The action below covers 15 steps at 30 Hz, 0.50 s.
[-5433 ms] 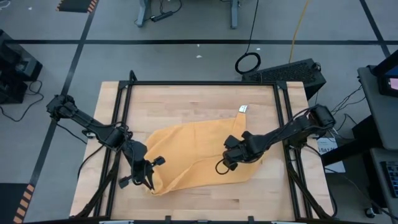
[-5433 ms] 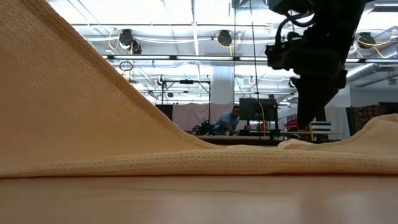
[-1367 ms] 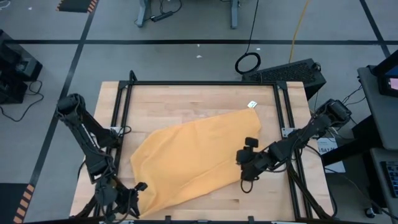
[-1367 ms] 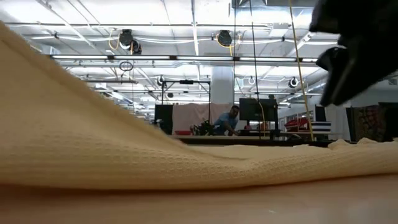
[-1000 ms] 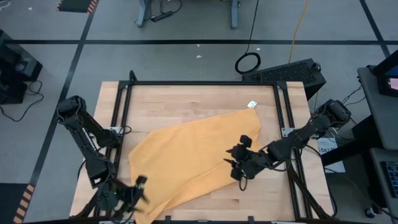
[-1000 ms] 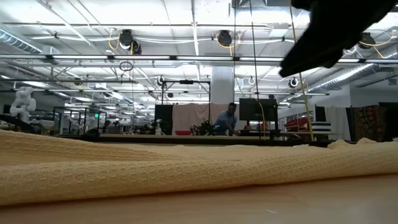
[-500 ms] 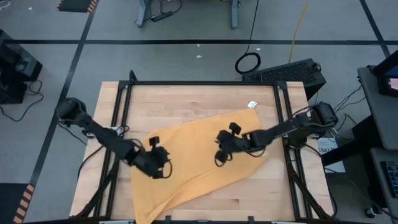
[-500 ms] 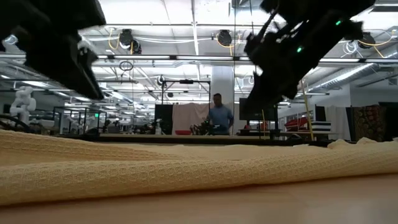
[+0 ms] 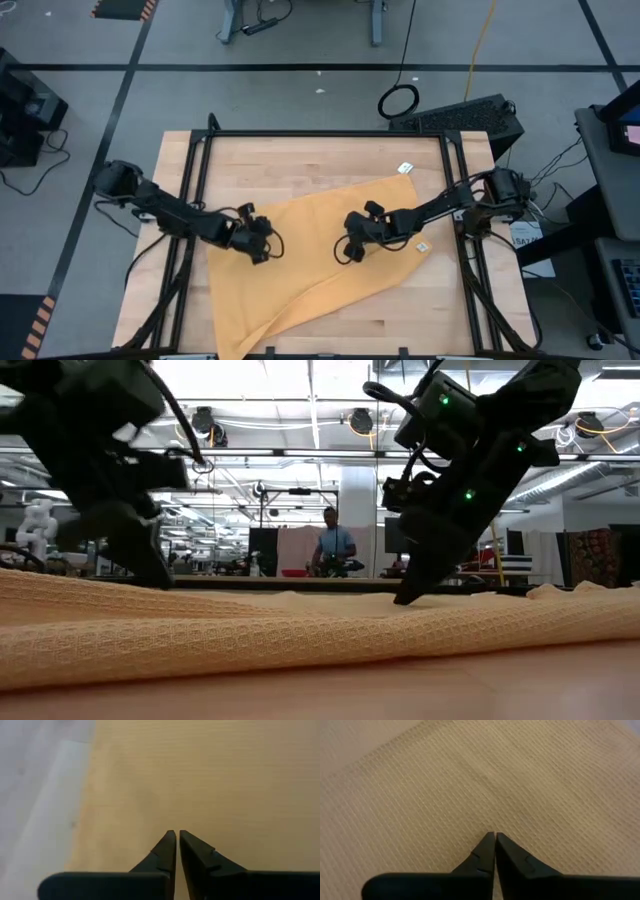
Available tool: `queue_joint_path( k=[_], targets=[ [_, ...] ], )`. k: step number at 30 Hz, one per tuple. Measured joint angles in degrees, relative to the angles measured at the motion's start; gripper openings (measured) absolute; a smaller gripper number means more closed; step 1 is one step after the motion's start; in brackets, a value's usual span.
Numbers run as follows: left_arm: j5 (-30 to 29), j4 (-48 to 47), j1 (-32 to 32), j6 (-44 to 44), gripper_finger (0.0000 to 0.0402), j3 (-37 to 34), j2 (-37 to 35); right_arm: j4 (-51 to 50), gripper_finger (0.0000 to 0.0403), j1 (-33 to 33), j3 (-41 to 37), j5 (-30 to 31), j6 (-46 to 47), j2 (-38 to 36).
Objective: Roll towel into tight, uniform cylinder
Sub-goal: Roll the orange towel
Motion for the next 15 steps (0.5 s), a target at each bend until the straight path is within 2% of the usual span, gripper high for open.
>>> queue_joint_path(
  k=[7, 15],
  targets=[
    [-1.4, 7.1, 7.0, 10.0, 0.0022, 1.8, 1.3, -6.9, 0.0001, 1.7, 0.1, 0.0, 7.5, -0.5],
    [-0.7, -7.7, 8.6, 10.1, 0.0022, 7.8, -7.8, -14.4, 0.0001, 4.2, 0.1, 3.1, 15.1, -0.7]
  ],
)
